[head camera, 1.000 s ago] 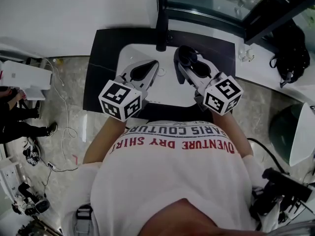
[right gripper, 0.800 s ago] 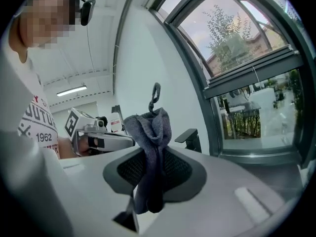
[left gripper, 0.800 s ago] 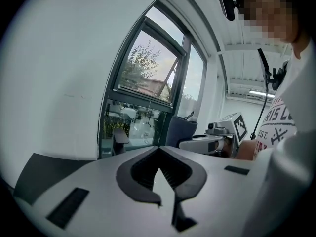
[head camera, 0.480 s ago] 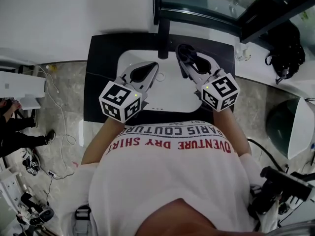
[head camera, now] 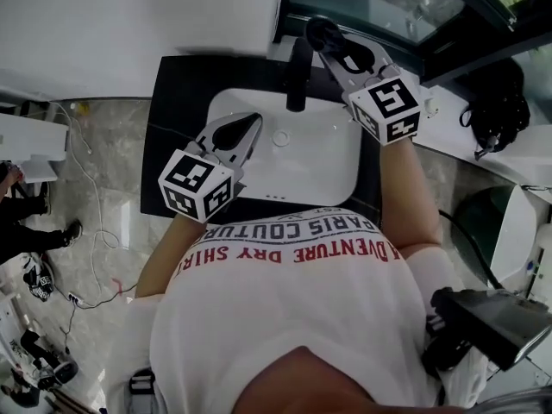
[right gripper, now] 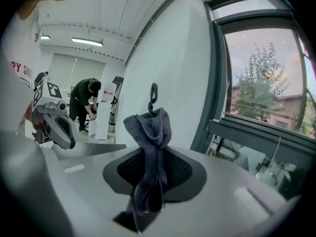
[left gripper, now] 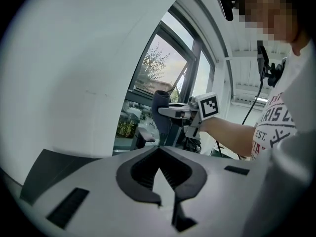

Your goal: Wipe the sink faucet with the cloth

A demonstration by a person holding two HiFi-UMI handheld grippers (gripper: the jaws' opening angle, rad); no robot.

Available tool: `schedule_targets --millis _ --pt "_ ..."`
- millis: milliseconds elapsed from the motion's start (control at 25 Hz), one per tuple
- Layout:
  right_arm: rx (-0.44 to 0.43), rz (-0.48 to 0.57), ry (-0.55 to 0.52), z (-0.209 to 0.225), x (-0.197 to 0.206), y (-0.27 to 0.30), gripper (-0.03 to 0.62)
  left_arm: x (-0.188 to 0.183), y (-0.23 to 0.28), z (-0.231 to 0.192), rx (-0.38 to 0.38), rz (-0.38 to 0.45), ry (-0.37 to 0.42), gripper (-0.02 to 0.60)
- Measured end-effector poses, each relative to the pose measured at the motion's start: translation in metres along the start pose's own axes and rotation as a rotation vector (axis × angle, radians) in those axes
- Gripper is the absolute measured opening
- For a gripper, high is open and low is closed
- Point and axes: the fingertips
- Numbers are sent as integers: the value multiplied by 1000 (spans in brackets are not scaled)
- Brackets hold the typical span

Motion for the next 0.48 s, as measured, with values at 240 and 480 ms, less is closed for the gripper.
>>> schedule_targets --millis 240,480 --pt "-43 -126 -84 2 28 56 77 15 -7 -21 -27 -22 -38 0" --pt "-62 -207 -104 -2 47 84 77 21 -17 -31 -43 -21 -58 0"
Point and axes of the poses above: the fingertips, and each gripper's own axes: y forward along the fingers, z to its right, x out of its underside, and after that the axes turned 1 degree about y, right-handed
